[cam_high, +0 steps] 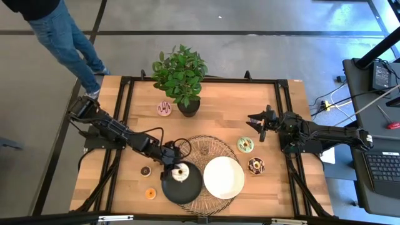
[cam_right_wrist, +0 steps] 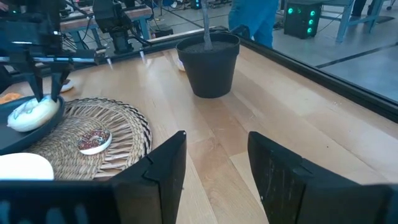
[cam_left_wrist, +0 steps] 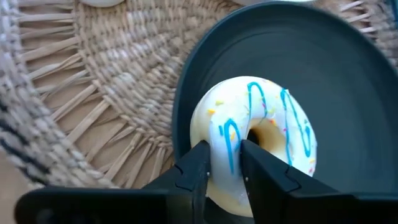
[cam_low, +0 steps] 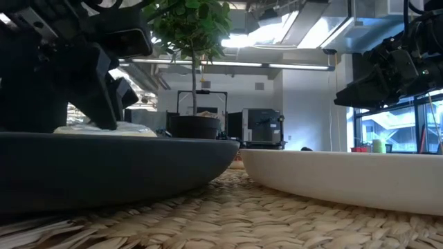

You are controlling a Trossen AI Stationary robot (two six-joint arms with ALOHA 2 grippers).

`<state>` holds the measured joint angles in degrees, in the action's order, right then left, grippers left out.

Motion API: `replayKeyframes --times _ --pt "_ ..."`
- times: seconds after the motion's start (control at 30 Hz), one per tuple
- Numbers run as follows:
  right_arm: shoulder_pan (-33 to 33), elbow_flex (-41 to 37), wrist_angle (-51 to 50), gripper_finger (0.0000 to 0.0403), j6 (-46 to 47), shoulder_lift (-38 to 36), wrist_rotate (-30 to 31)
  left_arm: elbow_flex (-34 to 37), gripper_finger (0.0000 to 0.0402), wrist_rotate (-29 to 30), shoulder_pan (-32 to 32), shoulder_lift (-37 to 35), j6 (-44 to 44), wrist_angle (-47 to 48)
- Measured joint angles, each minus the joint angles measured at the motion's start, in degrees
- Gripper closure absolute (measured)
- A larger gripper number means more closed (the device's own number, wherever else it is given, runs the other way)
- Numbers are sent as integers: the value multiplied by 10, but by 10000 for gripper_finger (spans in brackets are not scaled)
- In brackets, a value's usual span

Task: Pick & Place donuts
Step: Put the large white donut on the black plate, then put the large purple donut on the black plate

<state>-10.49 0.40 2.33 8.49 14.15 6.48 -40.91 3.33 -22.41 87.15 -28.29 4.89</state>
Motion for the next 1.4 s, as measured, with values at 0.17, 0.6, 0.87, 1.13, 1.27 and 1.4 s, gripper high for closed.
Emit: replayKeyframes --times 0.17,0.6,0.87,1.13,1.27,1.4 --pt "0 0 0 230 0 0 0 0 280 7 0 0 5 2" --pt "0 0 0 230 0 0 0 0 243 2 31 -47 -10 40" --pt "0 0 0 230 0 0 0 0 246 145 87 -147 -117 230" --pt "0 0 0 230 0 0 0 30 242 239 196 -184 -258 348" --pt "0 0 0 230 -1 0 0 56 243 256 266 -184 -279 338" --pt "0 0 0 230 -1 0 0 77 246 264 339 -183 -313 321"
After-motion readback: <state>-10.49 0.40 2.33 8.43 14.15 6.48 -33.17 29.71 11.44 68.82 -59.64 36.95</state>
